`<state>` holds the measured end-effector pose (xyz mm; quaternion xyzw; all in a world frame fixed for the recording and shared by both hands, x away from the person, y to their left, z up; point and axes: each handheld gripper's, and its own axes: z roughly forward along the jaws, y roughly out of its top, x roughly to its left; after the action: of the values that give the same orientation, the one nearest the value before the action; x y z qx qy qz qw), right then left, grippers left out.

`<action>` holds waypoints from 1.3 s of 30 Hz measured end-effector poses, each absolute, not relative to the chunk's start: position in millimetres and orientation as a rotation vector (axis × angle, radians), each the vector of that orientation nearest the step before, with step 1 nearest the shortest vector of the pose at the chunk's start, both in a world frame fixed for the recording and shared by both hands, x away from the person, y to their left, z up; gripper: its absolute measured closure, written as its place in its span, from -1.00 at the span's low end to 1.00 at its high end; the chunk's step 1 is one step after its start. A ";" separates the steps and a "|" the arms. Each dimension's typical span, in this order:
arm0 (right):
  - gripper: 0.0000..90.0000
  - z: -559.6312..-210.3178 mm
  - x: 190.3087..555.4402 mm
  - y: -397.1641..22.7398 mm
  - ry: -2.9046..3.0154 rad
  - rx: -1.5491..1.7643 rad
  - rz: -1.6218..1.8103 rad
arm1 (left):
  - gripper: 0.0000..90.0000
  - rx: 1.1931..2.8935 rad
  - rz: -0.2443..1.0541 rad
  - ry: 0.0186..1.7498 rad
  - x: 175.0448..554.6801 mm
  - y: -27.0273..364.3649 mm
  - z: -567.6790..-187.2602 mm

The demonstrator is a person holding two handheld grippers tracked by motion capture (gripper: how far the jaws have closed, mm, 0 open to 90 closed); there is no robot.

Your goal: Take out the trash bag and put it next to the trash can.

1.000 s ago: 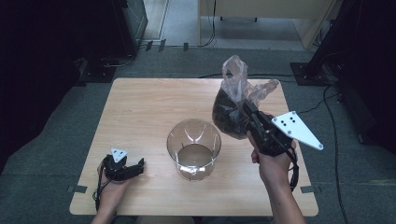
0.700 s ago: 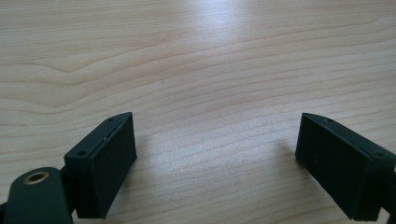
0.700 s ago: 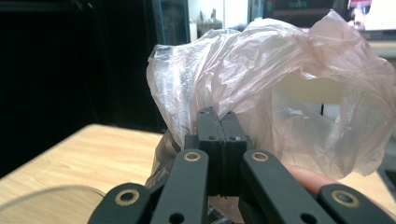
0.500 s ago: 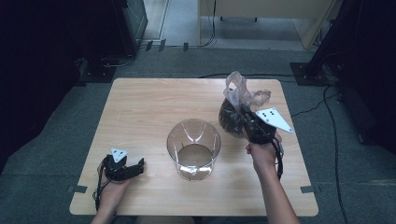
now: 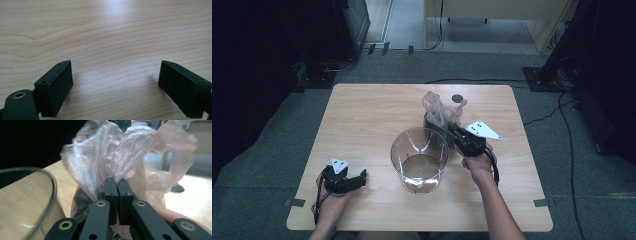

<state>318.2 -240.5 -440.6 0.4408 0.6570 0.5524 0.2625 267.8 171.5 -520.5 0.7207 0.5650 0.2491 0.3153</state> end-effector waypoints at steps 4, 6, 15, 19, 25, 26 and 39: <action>0.70 -448.0 314.5 -250.6 1.798 1.225 1.551 | -0.73 1.898 0.656 1.488 267.8 171.5 -520.5; 0.30 -448.5 311.3 -253.4 1.801 1.240 1.568 | -0.73 1.897 0.656 1.489 267.9 171.4 -520.6; -0.52 -447.5 300.3 -262.6 1.812 1.277 1.461 | -0.73 1.898 0.656 1.488 267.8 171.5 -520.5; -0.66 -450.6 296.4 -267.1 1.833 1.297 1.442 | -0.73 1.897 0.656 1.489 267.8 171.4 -520.6; -0.75 -456.0 287.6 -272.4 1.838 1.295 1.387 | -0.73 1.899 0.656 1.488 267.8 171.6 -520.5; -0.76 -456.4 286.4 -273.7 1.833 1.302 1.383 | -0.73 1.900 0.656 1.488 267.8 171.6 -520.5; -0.76 -471.2 273.9 -301.6 1.790 1.373 1.249 | -0.73 1.900 0.657 1.488 267.8 171.6 -520.5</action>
<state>273.9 -301.6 -471.2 0.5115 0.6667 0.4654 0.2779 267.8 171.6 -520.5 0.7211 0.5647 0.2492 0.3148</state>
